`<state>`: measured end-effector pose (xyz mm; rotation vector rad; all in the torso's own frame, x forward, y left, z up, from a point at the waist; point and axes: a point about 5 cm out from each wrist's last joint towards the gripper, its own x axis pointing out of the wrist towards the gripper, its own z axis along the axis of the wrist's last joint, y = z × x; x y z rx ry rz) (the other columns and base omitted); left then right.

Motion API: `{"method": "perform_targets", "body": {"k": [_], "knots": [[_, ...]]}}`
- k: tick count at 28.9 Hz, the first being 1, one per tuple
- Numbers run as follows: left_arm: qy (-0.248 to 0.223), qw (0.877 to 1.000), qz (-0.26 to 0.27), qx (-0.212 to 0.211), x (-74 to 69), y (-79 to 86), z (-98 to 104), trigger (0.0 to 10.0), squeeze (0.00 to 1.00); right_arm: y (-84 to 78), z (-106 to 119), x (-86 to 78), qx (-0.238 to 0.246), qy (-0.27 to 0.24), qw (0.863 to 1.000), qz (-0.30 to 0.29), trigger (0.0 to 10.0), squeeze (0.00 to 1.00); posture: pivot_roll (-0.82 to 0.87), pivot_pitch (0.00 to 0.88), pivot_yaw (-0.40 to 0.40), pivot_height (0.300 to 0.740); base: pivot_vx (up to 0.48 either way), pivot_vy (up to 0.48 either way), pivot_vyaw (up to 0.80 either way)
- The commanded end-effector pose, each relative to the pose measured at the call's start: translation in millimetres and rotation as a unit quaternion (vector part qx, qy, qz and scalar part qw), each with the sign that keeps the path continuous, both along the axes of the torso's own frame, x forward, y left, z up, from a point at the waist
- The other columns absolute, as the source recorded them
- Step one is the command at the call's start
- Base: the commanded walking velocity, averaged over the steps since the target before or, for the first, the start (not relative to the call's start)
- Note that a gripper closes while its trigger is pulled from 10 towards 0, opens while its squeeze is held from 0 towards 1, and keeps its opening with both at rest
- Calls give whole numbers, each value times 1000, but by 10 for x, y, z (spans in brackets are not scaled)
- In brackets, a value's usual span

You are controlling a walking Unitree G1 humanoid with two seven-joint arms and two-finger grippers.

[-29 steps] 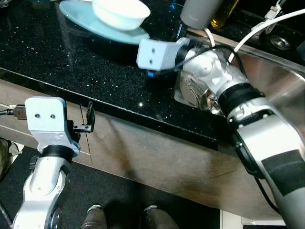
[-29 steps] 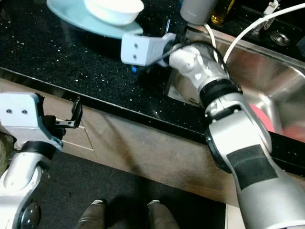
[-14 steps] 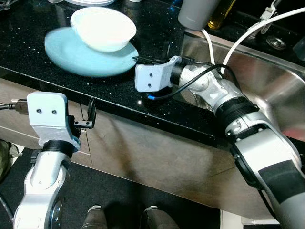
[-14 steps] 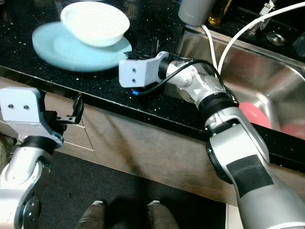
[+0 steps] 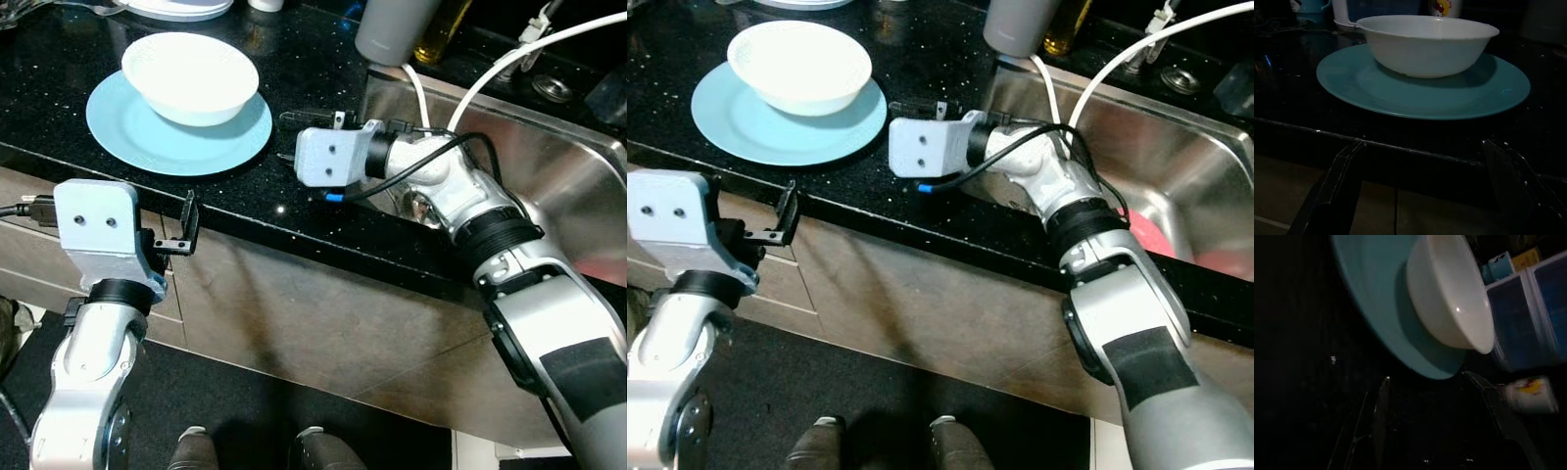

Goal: Kitchen organization

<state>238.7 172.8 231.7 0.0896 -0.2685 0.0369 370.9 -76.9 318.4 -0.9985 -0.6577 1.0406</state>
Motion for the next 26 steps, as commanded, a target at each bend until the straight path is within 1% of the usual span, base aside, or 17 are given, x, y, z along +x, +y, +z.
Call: {"method": "perform_targets", "body": {"k": [1,2,3,4,5,6,7,10,12,14,15,17,18,21,22,23,26], "knots": [[-2,1000,-7,2,2,-15,-6,10000,0,-57,87,-26,35,47,998,22,10000,0,155,112,-138,740,0,0,0],[-2,1000,-7,3,5,-16,-3,10000,0,-46,157,-45,66,70,995,40,10000,0,154,113,-138,740,0,0,0],[-2,1000,-7,3,5,-16,-3,10000,0,-46,157,-45,66,70,995,40,10000,0,154,113,-138,740,0,0,0],[-4,1000,-6,3,11,-7,3,10000,0,61,266,-86,134,109,982,80,10000,0,154,115,-136,740,0,0,0],[-4,1000,-6,3,11,-7,3,10000,0,61,266,-86,134,109,982,80,10000,0,154,115,-136,740,0,0,0],[-5,1000,-2,5,10,10,1,10000,0,235,277,-134,174,137,969,113,10000,0,154,114,-137,740,0,0,0],[-5,1000,-2,5,10,10,1,10000,0,235,277,-134,174,137,969,113,10000,0,154,114,-137,740,0,0,0],[-3,1000,16,16,-5,76,2,10000,0,538,182,-200,181,149,963,133,10000,0,161,124,-135,740,0,0,0],[-2,1000,22,19,-10,97,-1,10000,0,589,171,-218,182,156,961,139,10000,0,161,124,-135,740,0,0,0],[8,998,58,30,-56,225,-31,10000,0,760,131,-226,198,178,954,135,10000,0,172,117,-143,740,0,0,0],[8,998,58,30,-56,225,-31,10000,0,760,131,-226,198,178,954,135,10000,0,172,117,-143,740,0,0,0],[17,994,98,42,-119,365,-54,10000,0,893,120,-199,245,201,941,116,10000,0,178,122,-148,740,0,0,0],[19,991,125,48,-172,458,-52,10000,0,964,105,-166,257,217,937,94,10000,0,193,109,-159,740,0,0,0],[18,989,137,54,-206,498,-42,10000,0,988,98,-140,264,223,935,79,10000,0,196,109,-161,740,0,0,550],[18,988,143,57,-220,520,-43,10000,0,991,104,-109,278,230,931,61,10000,0,204,104,-167,740,0,0,725],[19,985,161,64,-268,574,-46,10000,0,987,102,-58,283,225,932,25,10000,0,211,94,-173,740,0,0,725],[17,983,172,68,-288,616,-34,10000,0,976,103,-24,288,219,932,3,10000,0,220,85,-175,740,0,0,725]]}}
